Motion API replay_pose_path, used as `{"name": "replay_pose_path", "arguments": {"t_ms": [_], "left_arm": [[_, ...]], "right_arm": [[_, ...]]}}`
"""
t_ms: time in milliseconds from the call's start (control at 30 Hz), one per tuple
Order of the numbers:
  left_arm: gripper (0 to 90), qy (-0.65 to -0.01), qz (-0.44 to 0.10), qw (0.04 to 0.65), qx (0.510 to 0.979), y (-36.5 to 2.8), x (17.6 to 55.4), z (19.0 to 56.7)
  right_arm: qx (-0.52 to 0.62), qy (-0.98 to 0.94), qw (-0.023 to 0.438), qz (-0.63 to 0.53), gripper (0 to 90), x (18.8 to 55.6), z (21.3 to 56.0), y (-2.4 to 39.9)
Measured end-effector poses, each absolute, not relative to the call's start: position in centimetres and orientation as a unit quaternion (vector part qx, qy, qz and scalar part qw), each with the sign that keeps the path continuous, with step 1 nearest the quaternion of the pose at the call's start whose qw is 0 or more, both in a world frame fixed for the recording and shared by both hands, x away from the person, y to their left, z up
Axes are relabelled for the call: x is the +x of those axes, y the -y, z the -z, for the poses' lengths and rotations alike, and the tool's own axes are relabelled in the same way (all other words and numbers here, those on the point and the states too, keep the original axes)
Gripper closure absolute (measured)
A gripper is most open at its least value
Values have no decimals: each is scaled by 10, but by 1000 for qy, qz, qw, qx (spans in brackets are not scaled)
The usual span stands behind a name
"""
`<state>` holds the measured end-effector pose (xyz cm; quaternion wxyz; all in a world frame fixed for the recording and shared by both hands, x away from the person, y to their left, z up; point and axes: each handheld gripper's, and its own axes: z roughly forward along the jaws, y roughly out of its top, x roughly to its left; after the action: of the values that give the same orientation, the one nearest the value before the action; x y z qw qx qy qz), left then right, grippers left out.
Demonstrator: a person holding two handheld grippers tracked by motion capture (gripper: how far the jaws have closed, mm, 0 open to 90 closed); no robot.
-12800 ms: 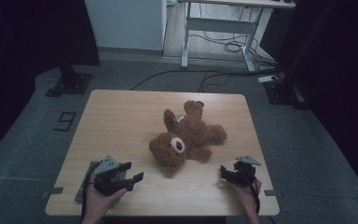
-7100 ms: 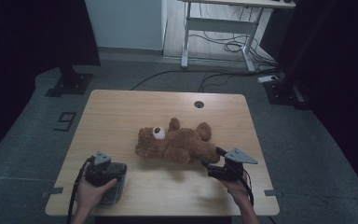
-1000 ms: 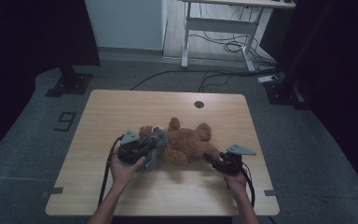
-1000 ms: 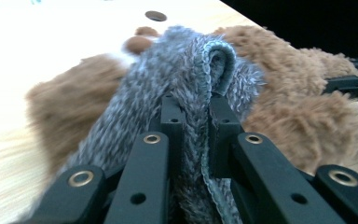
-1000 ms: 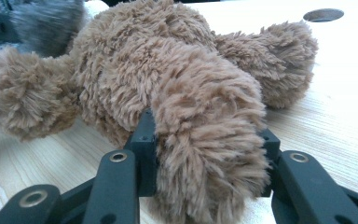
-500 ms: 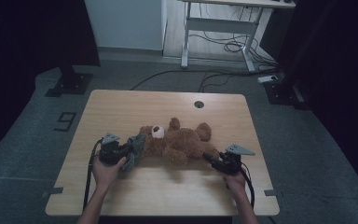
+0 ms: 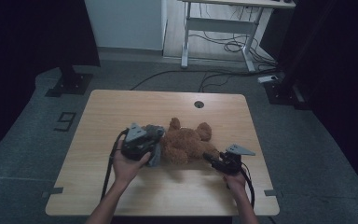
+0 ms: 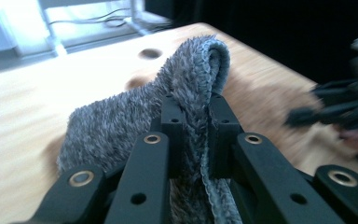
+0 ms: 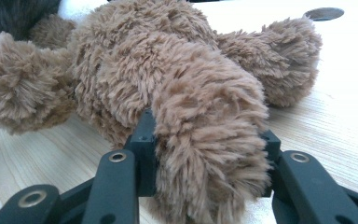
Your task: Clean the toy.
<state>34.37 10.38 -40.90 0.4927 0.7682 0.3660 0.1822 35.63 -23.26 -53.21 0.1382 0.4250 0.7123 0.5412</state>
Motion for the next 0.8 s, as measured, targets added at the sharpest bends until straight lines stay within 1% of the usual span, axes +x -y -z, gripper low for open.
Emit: {"name": "replay_pose_path", "arguments": {"t_ms": [67, 167, 367, 467, 533, 600, 800], "left_arm": [[795, -353, -172, 494, 775, -83, 351, 405], [795, -343, -141, 491, 788, -50, 365, 410], [795, -322, -76, 478, 814, 6, 371, 439], [795, -315, -66, 457, 829, 24, 368, 458], [795, -315, -68, 440, 838, 30, 367, 470], [797, -323, -63, 444, 834, 27, 367, 478], [800, -329, -63, 447, 829, 7, 364, 482]], "right_arm": [[424, -713, 139, -541, 571, 356, 532, 233], [424, -712, 138, -542, 571, 356, 532, 233], [424, -713, 138, -541, 571, 356, 532, 233], [424, -712, 137, -542, 571, 356, 532, 233], [423, -714, 138, -541, 571, 356, 531, 233], [424, -719, 139, -533, 572, 356, 531, 232], [421, -722, 140, -531, 574, 355, 532, 232]]}}
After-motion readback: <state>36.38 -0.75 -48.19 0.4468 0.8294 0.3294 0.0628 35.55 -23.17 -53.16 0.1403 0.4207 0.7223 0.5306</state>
